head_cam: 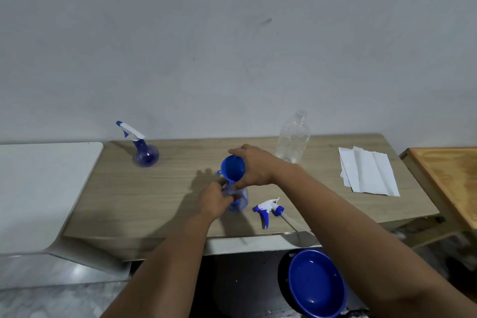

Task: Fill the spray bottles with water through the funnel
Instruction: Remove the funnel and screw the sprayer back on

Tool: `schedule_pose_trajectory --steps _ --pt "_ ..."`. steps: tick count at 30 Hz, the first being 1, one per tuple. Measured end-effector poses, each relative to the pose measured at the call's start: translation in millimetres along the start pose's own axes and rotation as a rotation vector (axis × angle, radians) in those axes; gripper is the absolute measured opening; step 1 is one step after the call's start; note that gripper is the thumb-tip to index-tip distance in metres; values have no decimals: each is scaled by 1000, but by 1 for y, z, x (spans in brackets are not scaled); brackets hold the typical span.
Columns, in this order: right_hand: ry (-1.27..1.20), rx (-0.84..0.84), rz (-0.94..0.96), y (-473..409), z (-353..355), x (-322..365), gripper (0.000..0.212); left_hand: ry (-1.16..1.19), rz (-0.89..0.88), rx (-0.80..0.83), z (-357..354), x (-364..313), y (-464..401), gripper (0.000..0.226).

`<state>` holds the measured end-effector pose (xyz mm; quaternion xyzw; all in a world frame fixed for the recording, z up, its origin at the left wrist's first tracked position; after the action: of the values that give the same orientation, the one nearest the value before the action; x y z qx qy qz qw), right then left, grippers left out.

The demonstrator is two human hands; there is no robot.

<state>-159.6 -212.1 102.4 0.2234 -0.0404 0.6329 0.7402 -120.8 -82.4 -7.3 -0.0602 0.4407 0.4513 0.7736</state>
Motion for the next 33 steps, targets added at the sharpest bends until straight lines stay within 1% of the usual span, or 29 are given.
schedule_pose_trajectory --steps 4,9,12,13,15,18,21,25,27,29,30,32,33 --pt "24 55 -9 -4 3 2 108 6 27 5 -1 0 0 45" --pt "43 116 -24 -13 6 9 92 34 89 13 0 1 1 47" --pt "53 122 -19 -16 9 14 89 54 100 21 0 7 -1 55" --pt "64 124 -17 -17 9 16 89 61 96 22 -1 11 -4 55" --pt "112 143 -17 -19 6 18 88 69 95 27 -2 11 -4 48" --pt "215 156 -18 -22 -2 18 87 57 91 33 -1 6 -3 55" --pt "200 128 -29 -22 -1 15 83 55 82 45 -1 2 -1 57" --pt "22 27 -94 -12 17 -6 83 39 55 41 3 2 -2 59" --pt "-201 -11 -136 -3 21 -23 82 45 26 42 4 2 -2 56" --pt "-492 -61 -179 8 19 -41 75 66 5 39 4 2 -2 48" --pt "-596 -108 -202 14 17 -50 69 82 -11 35 4 3 -1 45" --pt "-708 -220 -263 22 8 -68 56 106 -44 29 5 2 -1 41" --pt "-741 -264 -297 24 1 -75 55 114 -49 27 4 4 -2 41"
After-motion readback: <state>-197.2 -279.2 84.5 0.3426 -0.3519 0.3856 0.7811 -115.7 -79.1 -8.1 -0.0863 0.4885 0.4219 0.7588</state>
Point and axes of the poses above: each hand's wrist, its own y-axis away from the middle knuckle, its own z-axis out of the back of the hand, x = y × z, the point moved 6 cm from there along -y, towards the middle knuckle, and after that the axes turned 2 degrees about -y, right-handed, at the moved point
